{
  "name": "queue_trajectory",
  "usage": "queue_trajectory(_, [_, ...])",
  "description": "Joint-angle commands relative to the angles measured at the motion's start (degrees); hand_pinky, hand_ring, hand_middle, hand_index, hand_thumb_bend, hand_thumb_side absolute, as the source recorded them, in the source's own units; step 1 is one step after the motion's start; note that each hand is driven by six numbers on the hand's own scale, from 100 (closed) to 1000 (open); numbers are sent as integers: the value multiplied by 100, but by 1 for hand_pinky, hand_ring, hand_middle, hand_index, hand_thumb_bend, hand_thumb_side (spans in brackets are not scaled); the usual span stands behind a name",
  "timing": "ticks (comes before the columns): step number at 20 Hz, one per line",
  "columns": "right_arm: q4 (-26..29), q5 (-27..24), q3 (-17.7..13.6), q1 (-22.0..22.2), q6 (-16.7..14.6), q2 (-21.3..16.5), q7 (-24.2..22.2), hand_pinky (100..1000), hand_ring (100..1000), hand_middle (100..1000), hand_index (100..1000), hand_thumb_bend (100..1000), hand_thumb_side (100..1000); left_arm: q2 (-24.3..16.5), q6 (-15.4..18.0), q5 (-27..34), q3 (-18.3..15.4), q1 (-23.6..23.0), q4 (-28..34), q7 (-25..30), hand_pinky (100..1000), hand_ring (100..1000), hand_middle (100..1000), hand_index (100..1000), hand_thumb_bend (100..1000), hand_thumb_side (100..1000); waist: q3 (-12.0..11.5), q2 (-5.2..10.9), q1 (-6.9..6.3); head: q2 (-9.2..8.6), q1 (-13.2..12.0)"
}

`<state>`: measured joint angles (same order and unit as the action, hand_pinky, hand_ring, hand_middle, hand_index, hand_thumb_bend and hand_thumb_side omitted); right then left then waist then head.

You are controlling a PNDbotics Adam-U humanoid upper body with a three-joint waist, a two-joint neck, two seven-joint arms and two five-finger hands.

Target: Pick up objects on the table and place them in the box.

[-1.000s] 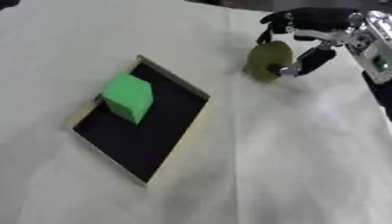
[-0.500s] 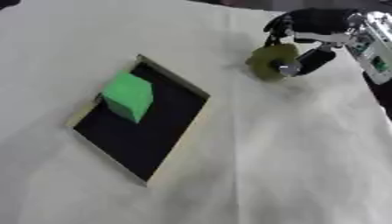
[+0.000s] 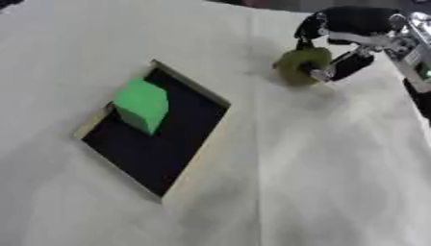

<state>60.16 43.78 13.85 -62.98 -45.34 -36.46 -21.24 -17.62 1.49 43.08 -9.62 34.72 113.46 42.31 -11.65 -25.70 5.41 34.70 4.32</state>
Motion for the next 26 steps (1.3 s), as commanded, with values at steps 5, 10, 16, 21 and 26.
queue_trajectory(5, [797, -897, -56, -54, -651, -365, -526, 841, 763, 420, 628, 100, 240, -48, 19, -5, 14, 25, 113, -21, 896, 835, 868, 859, 100, 672, 13, 215, -32, 24, -14])
queue_trajectory(10, [1509, -1856, -18, 14, -442, -414, -787, 843, 749, 409, 626, 100, 204, -42, 20, 0, 11, 26, 113, -40, 896, 835, 868, 859, 100, 672, -8, 223, -22, 20, -13])
queue_trajectory(16, [2349, -3089, 149, -46, 29, -216, -1574, 846, 735, 399, 624, 100, 191, -18, 0, 3, 16, 28, 113, -53, 895, 835, 868, 859, 100, 672, -35, 232, -6, 38, 10])
queue_trajectory(21, [2565, -3720, 329, -258, 336, 223, -2370, 850, 728, 395, 624, 100, 201, 15, -12, 17, 20, 36, 113, -70, 896, 835, 868, 859, 100, 672, -72, 244, 6, 75, 61])
queue_trajectory(26, [2380, -3983, 567, -429, 549, 699, -3018, 856, 717, 392, 626, 100, 206, 82, -12, 41, 24, 82, 113, -135, 897, 836, 867, 859, 100, 672, -137, 251, 20, 183, 246])
